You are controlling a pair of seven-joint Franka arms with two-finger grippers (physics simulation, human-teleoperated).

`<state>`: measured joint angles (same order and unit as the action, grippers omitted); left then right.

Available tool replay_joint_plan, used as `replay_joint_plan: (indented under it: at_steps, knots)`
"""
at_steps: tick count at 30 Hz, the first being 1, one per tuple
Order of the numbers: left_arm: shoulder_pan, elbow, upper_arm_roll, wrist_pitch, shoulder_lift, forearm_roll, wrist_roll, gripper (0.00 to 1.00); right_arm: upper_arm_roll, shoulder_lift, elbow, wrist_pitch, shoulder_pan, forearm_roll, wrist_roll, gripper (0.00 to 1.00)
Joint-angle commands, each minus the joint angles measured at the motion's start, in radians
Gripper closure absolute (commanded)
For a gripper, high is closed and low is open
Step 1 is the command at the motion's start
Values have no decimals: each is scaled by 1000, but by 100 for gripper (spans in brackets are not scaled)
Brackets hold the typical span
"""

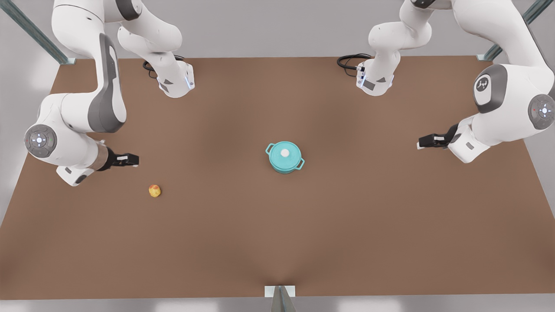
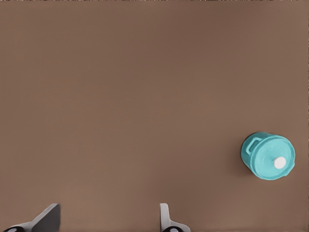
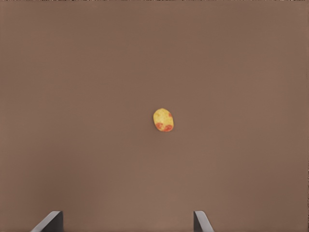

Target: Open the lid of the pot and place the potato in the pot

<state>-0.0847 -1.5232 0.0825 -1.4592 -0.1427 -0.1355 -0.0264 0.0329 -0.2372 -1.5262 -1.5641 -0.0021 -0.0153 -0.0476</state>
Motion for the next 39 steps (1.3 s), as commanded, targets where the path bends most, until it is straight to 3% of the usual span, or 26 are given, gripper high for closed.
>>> replay_joint_plan:
  at_steps: [1,5,8,10,13,15,19,20,22,26,39]
  knots:
    - [-3,1,0,-20,-1,-9,31,0,-4,1,3,-13,-13,2,-32,0]
    - [77,17,2,42,-23,63,36,0,8,-79,-2,-86,-10,-58,-57,0]
    - [402,41,0,-22,-72,114,-249,0,10,-143,-41,-192,-3,-58,-90,0]
    - [669,43,0,-232,-156,99,-613,0,7,-130,-98,-270,-6,-57,-106,0]
    - [798,90,-1,-380,-311,148,-880,0,2,-102,-235,-511,-12,-57,-127,0]
    - [810,120,-3,-438,-379,149,-952,0,2,-103,-315,-677,-21,-57,-175,0]
    - [801,121,-20,-541,-457,195,-946,0,2,-97,-397,-760,-21,-57,-288,1]
    - [800,120,-20,-541,-457,197,-946,0,2,-103,-411,-761,-21,-57,-304,7]
    - [800,110,-20,-561,-465,211,-943,0,2,-125,-462,-864,-21,-55,-301,4]
    - [813,-34,-18,-693,-442,206,-1020,0,2,-143,-497,-910,-35,-55,-304,4]
    - [847,-40,-15,-684,-454,215,-1073,0,5,-251,-509,-979,-39,-60,-348,3]
